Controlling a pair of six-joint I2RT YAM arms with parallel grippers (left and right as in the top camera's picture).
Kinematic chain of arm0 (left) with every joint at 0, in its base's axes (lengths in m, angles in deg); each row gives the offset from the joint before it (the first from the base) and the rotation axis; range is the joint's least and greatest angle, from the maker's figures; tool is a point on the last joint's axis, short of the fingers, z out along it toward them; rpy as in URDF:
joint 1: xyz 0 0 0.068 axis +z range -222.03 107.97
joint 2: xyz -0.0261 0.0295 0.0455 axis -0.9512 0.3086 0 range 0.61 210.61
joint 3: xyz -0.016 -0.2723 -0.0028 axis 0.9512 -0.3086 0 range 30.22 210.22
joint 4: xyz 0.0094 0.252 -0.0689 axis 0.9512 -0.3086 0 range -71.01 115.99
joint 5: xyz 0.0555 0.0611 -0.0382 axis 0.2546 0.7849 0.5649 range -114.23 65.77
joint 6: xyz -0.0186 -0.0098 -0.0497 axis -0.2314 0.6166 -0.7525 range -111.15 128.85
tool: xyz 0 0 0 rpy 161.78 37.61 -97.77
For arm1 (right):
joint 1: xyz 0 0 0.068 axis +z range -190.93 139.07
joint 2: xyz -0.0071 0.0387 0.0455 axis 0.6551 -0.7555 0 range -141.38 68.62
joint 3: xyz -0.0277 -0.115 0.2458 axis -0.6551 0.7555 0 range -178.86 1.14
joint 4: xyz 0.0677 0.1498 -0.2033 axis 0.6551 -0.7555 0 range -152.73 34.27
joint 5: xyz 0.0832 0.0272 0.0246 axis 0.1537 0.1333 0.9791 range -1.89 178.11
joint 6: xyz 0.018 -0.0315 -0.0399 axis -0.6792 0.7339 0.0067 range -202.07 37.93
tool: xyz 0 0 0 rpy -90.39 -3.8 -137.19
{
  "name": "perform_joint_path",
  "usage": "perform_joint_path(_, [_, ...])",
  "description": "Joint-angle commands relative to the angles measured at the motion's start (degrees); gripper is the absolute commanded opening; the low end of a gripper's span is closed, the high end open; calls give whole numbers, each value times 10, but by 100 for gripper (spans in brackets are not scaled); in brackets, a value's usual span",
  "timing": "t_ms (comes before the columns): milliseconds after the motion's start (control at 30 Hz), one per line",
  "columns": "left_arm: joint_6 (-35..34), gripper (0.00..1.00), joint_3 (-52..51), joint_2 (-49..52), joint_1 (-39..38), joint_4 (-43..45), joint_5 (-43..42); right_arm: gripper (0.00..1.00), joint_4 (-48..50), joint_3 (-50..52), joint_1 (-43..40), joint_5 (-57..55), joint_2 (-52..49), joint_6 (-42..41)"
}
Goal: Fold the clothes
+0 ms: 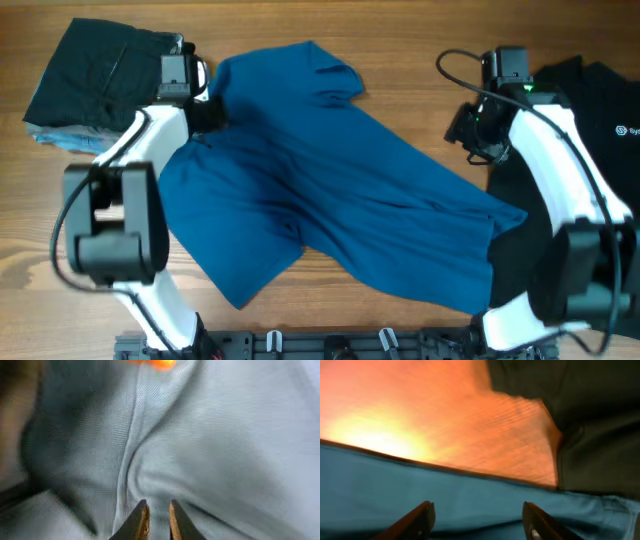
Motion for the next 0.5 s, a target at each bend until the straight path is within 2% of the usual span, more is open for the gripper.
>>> perform_joint_path(0, [-5, 18, 0, -83, 0, -18, -68, 37, -3, -4, -9, 111, -52, 104])
perform_joint_path(67, [-5, 20, 0, -96, -7, -25, -104, 17, -10, -4, -2, 137, -91, 115])
perform_joint_path(133, [-4, 22, 0, -96, -16, -27, -106, 4, -10, -4, 4, 149, -120, 115])
perform_joint_path(300, [57, 32, 0, -96, -64, -49, -105, 4, 20, -4, 30, 180, -202, 118])
perform_joint_path(400, [60, 34, 0, -96, -90, -62, -76, 4, 104, -4, 29, 156, -221, 39])
perform_joint_path(467, [60, 37, 0, -94, -106, -63, -75, 4, 233, -4, 25, 101, -222, -55])
